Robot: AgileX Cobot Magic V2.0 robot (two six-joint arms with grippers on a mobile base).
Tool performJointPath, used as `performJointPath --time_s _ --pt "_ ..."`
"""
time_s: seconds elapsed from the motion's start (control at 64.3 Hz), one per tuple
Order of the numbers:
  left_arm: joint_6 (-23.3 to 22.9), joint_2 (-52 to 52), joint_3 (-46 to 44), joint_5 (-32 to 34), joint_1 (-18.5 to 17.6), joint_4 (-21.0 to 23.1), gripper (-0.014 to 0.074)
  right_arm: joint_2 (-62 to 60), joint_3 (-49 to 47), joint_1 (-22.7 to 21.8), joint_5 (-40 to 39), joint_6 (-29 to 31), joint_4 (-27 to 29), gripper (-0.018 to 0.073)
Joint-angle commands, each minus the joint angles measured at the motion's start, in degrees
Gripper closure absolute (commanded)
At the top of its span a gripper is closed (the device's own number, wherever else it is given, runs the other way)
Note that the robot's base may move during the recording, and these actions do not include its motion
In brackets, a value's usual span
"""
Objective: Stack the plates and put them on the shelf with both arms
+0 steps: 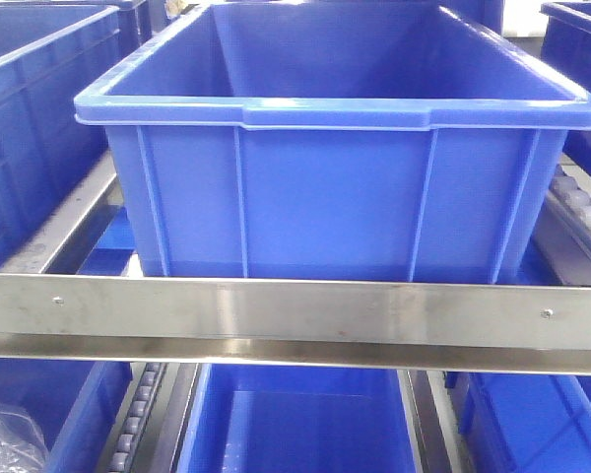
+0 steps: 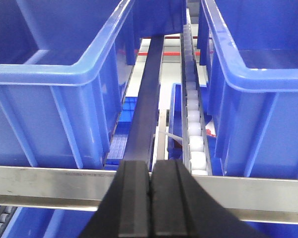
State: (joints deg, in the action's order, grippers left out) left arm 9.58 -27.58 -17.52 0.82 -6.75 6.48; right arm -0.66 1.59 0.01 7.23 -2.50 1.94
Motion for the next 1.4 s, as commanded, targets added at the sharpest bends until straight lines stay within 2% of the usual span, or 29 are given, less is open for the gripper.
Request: performJointPath --time_s 0.0,0.109,0.296,0.436,0.482,0.607,1.385 --pt "-0.15 1.43 -0.38 5.31 0.48 0.39 0.0514 -1.07 0.12 -0.29 -4.90 0.51 0.08 0.0504" --pt "-0.15 6.19 3.44 5.31 0.48 -1.03 0.0514 -1.07 0.12 -0.29 -4.90 0.51 0.08 0.0504" --pt "-0.15 16.69 12.70 5.76 0.76 -1.03 0.0514 -1.07 0.12 -0.29 -4.90 0.51 0.08 0.0504" --pt "-0.15 22.97 18.37 10.02 1.27 -1.03 0.0514 -1.07 0.12 -0.29 -4.90 0.51 0.08 0.0504" --pt "-0.15 24.82 17.90 5.90 1.27 -1.03 0.0514 -1.07 0.12 -0.29 -4.90 0.51 0.08 0.0504" --pt "-0.15 29.41 18.17 1.47 1.27 -1.03 0.0514 -1.07 0.12 -0.29 -4.90 0.51 0.08 0.0504" --pt "-0.15 29.08 18.17 1.71 1.27 -1.03 0.0514 -1.02 0.12 -0.29 -4.90 0.51 0.08 0.0504"
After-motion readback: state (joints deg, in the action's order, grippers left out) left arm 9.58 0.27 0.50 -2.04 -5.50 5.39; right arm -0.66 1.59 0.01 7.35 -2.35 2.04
